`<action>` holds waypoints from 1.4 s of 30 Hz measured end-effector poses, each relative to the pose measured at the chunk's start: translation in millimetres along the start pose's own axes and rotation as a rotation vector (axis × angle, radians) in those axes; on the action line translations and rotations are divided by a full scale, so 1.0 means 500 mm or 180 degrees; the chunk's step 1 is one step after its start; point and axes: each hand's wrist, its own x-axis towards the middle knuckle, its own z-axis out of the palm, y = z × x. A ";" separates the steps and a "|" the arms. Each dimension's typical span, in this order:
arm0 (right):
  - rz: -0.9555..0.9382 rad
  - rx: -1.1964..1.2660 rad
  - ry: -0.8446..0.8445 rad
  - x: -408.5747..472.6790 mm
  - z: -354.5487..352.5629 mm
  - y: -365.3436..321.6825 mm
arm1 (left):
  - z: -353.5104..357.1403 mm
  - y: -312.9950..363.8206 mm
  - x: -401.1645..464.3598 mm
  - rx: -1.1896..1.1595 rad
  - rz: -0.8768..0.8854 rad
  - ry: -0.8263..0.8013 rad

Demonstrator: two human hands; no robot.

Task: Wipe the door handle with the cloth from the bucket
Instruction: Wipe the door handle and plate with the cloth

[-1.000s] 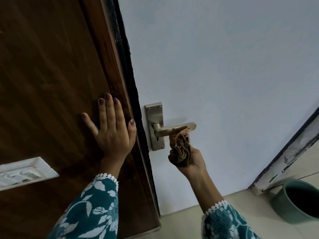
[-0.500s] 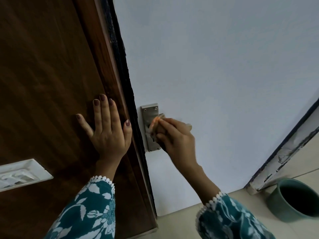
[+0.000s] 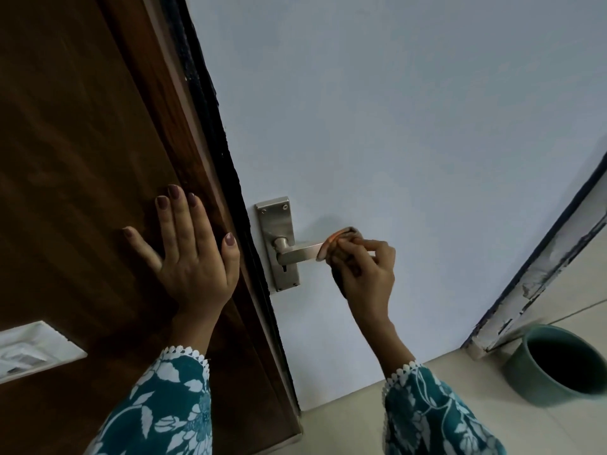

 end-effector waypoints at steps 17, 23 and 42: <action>0.0783 -0.0083 -0.0055 0.002 0.018 -0.004 | -0.003 0.005 0.001 -0.0105 -0.0029 -0.0048; 0.0782 0.0051 -0.0053 -0.046 0.069 -0.057 | -0.003 0.005 0.001 -0.0075 -0.0053 -0.0043; 0.0301 -0.0096 -0.0420 -0.067 0.085 -0.079 | -0.003 0.007 -0.002 -0.0045 -0.0008 -0.0031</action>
